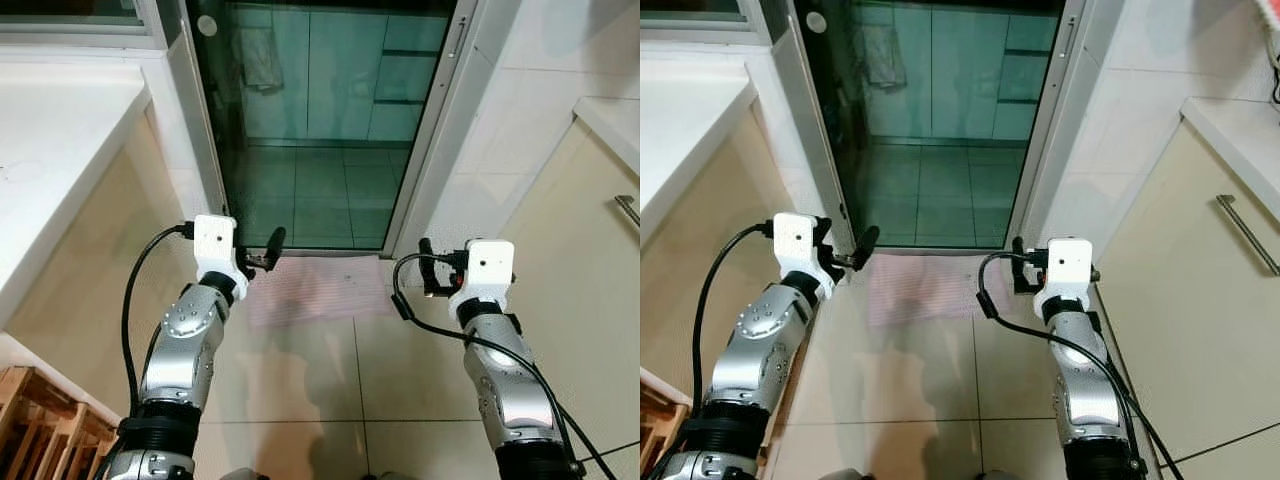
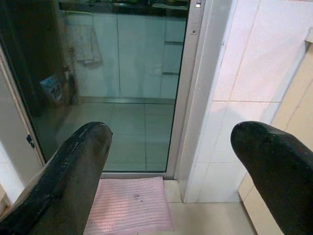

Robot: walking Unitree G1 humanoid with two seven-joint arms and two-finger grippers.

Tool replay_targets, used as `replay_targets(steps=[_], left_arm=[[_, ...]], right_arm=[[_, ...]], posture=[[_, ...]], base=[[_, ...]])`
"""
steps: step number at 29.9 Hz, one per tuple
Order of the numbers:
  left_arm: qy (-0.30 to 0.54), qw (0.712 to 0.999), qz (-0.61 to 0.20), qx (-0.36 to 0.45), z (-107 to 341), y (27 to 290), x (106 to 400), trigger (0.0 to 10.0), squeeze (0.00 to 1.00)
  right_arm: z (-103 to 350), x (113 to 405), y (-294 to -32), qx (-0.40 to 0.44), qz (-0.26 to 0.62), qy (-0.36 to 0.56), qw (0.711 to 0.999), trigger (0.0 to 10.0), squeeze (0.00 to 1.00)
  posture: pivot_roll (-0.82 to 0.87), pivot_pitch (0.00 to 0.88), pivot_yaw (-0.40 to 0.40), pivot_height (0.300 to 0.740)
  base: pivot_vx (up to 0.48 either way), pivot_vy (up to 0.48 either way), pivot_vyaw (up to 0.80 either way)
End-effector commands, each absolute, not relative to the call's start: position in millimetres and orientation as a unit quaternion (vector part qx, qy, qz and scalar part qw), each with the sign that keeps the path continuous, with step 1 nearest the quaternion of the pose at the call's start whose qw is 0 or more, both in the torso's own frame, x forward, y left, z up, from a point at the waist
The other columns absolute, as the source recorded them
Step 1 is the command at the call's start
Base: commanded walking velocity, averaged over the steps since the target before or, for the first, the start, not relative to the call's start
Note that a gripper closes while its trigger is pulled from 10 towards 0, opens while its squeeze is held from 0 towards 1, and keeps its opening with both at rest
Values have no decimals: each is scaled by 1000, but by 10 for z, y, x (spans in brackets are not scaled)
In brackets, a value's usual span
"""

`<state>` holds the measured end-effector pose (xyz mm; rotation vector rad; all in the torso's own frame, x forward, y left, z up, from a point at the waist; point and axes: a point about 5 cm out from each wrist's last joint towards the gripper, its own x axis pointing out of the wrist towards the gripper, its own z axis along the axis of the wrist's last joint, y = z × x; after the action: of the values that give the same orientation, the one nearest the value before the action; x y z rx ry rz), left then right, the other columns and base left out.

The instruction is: Restocking fridge

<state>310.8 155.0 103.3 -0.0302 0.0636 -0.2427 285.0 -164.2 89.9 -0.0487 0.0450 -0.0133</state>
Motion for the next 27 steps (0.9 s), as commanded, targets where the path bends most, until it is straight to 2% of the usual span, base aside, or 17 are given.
replay_targets(steps=[1, 8, 12, 27], left_arm=[[12, 993, -114, 2, 1148, 1546, 3159, 10000, 0], [9, 994, -98, 44, 1167, 1572, 3205, 10000, 0], [11, 994, -99, 35, 1160, 1566, 3204, 10000, 0], [18, 995, -96, 16, 1148, 1573, 3215, 10000, 0]], right_arm=[[903, 2842, -1670, -26, -13, 19, 999, 10000, 0], [888, 2830, -1678, -29, -13, 22, 999, 10000, 0], [879, 2819, -1687, -28, -16, 24, 999, 10000, 0], [839, 2806, -1710, -33, -16, 33, 999, 10000, 0]], posture=[[-26, 0, -6, 740], [-33, 0, -1, 740], [-36, 0, 2, 740], [-36, 0, 0, 740]], base=[[0, 0, 0], [0, 0, 0], [0, 0, 0], [-373, 0, 0]])
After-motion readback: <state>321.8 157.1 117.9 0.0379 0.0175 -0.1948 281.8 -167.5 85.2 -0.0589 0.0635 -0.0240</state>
